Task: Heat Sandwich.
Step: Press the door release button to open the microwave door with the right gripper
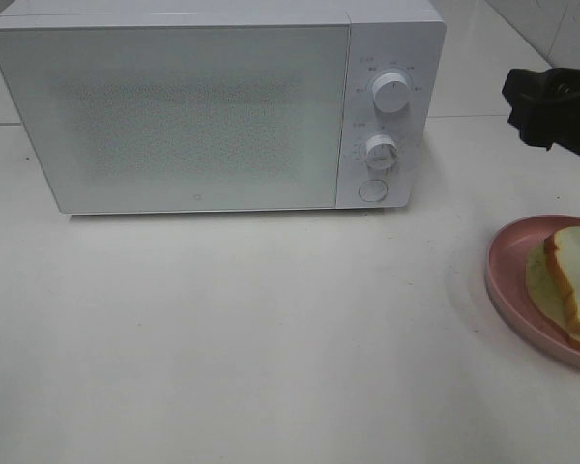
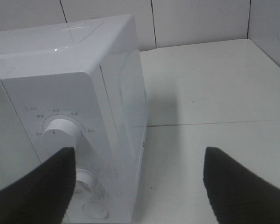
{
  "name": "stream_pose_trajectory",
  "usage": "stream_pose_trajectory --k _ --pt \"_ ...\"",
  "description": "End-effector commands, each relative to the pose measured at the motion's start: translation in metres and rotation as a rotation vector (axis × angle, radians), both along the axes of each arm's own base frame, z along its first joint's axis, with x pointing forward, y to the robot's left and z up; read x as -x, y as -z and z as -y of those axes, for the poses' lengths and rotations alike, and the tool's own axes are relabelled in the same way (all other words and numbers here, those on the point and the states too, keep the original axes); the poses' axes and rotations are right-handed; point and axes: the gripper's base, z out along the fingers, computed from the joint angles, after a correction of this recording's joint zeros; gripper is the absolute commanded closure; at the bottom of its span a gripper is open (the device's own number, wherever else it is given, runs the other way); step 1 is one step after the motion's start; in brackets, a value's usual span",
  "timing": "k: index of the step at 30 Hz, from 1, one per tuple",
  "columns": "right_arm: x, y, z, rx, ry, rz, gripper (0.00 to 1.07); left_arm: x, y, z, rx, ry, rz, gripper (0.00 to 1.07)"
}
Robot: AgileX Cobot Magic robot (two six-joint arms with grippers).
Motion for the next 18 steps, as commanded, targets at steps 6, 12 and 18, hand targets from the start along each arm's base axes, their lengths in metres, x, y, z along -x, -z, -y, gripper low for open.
stream_pose_trajectory --k 6,12,18 --pt "0.006 0.024 -0.025 0.043 -0.006 -0.005 0.33 0.002 0.0 0.0 0.006 -0.001 0.021 0.48" --pt "0.007 0.036 -0.044 0.064 -0.038 -0.028 0.33 0.002 0.0 0.0 0.006 -0.001 0.021 0.48" --pt "0.01 0.052 -0.059 0.068 -0.037 -0.059 0.33 0.002 0.0 0.0 0.006 -0.001 0.021 0.48"
